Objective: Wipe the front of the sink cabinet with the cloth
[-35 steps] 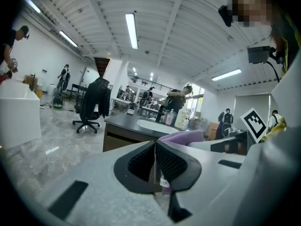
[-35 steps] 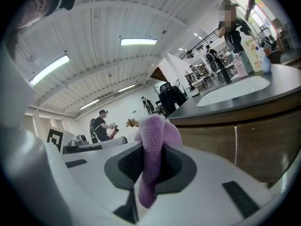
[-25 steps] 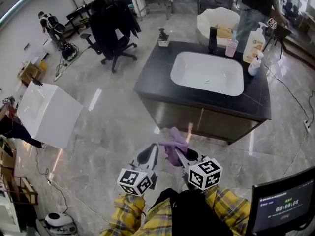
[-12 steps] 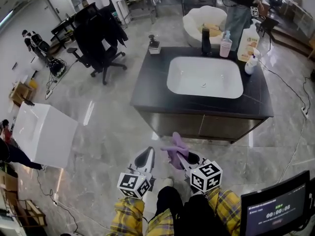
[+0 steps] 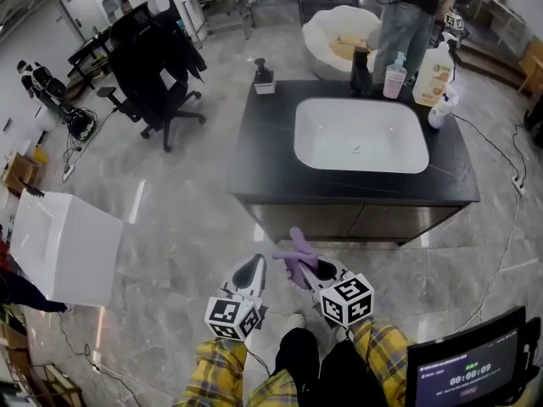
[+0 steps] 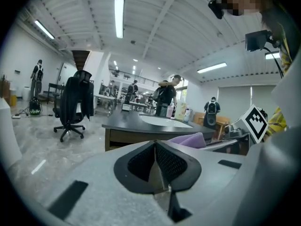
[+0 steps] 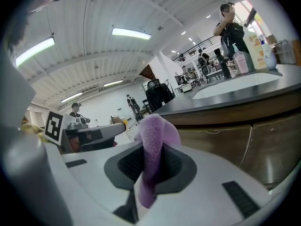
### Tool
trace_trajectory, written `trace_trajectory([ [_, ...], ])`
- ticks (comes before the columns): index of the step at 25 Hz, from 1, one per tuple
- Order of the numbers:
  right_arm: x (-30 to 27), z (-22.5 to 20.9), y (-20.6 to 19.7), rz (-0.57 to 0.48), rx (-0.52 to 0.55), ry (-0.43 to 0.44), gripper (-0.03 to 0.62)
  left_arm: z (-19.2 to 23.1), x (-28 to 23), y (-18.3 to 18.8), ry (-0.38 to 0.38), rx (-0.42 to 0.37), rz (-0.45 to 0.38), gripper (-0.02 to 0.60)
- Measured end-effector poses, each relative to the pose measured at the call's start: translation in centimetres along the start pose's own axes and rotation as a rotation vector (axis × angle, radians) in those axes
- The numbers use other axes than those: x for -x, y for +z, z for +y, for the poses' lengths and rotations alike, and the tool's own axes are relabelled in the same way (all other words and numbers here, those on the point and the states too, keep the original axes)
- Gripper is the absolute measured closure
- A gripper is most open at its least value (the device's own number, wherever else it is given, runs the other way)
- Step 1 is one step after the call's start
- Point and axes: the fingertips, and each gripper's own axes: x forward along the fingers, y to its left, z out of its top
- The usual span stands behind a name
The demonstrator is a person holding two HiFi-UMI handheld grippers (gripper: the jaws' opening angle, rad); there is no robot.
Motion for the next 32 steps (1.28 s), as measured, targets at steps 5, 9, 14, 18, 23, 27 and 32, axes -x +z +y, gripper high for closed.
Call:
trace_trajectory([
  [5, -3.6, -0.1, -0.4, 0.005, 0.046, -0.021, 0.554, 2.3, -1.3, -0.8, -0.013, -0.006, 0.028, 0.574],
  [9, -7.0, -0.4, -1.0, 0.028, 0.093, -0.037, 0.554, 4.0, -2.1, -1.0, -0.024, -0.01, 0.033, 0.574],
  [14, -11.4, 0.2, -1.6, 0.05, 0.135, -0.022, 0.554, 6.6, -2.3, -0.8, -0.03, -0.024, 0.024, 0.574],
  [18, -15.4, 1.6, -1.4, 0.057, 0.198, 0.012, 0.554, 9.6, -1.7, -1.3, 0.019, -0.014, 0.014, 0.574],
  [23, -19.0, 1.2, -1.6, 0.072, 0.293, 0.028, 0.554, 12.6, -2.1, -2.7, 0.074, 0.032, -0.01, 0.574],
  [27, -20.6, 0.0, -3.0, 0.073, 0.309, 0.027, 0.554, 14.0, -3.5, -4.9, 0.099, 0.068, -0.026, 0.574],
  [32, -21.9, -2.9, -3.8, 0.04, 0.304, -0.018, 0.554, 14.5, -6.0, -7.4, 0.112, 0.061, -0.011, 0.575],
])
